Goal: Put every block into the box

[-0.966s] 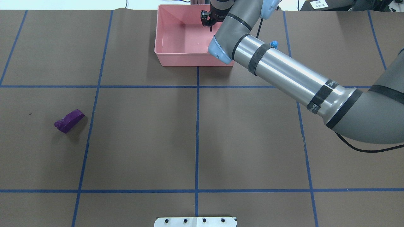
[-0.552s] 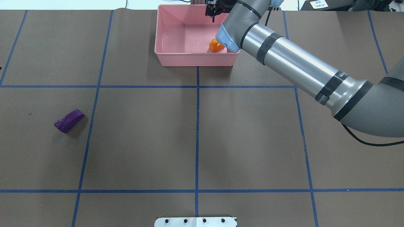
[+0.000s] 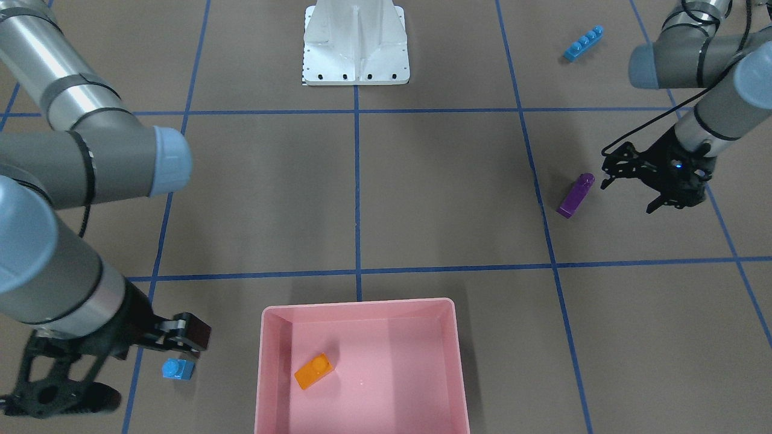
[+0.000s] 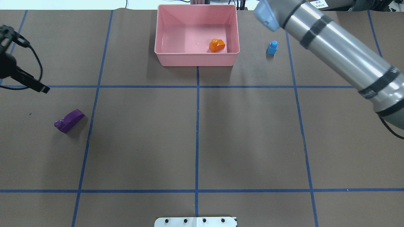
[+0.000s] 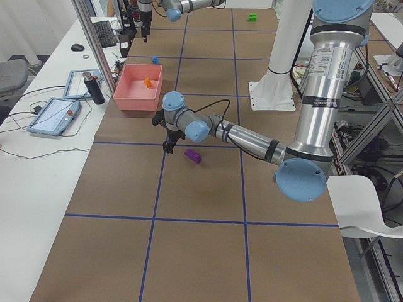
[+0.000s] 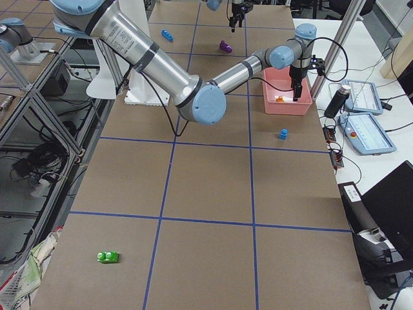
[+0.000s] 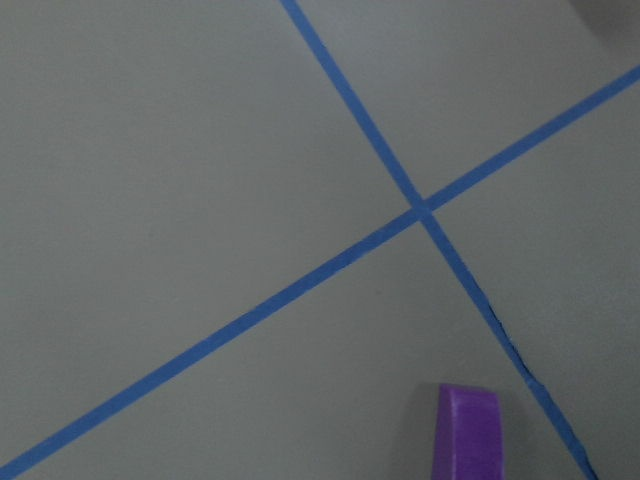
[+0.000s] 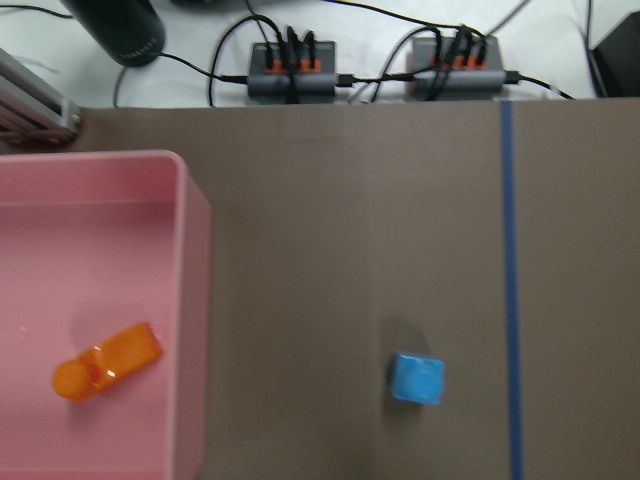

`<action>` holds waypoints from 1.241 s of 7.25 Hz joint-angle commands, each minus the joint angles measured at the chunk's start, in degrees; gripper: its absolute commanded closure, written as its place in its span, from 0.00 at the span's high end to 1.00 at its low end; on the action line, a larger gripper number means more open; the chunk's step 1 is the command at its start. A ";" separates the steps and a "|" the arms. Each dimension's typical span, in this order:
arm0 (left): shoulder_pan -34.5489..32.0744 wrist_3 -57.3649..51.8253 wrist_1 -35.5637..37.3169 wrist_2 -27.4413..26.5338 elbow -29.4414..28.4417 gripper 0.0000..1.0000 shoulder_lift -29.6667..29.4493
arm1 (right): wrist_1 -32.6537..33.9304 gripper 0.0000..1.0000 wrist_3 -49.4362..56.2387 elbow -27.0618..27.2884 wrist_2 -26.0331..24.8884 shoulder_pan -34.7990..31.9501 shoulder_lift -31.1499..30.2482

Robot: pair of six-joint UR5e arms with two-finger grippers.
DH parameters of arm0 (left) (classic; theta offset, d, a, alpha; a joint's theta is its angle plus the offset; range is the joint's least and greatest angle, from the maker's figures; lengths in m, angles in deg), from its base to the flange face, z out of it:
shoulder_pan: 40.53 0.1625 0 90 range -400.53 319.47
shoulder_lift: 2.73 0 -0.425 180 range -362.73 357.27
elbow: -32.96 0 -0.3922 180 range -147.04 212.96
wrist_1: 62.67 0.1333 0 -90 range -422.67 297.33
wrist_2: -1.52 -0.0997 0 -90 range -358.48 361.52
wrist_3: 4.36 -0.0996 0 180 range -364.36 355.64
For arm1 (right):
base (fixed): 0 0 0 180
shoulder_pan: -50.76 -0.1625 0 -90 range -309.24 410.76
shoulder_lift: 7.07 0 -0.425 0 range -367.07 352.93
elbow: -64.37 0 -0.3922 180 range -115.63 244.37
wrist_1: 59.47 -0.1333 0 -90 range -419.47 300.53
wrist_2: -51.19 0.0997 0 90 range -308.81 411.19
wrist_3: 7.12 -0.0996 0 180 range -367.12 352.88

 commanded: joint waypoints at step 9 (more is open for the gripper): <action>10.76 2.68 -0.22 -6.69 -1.46 0.00 1.51 | 1.26 1.00 3.23 13.27 2.15 -2.64 -15.24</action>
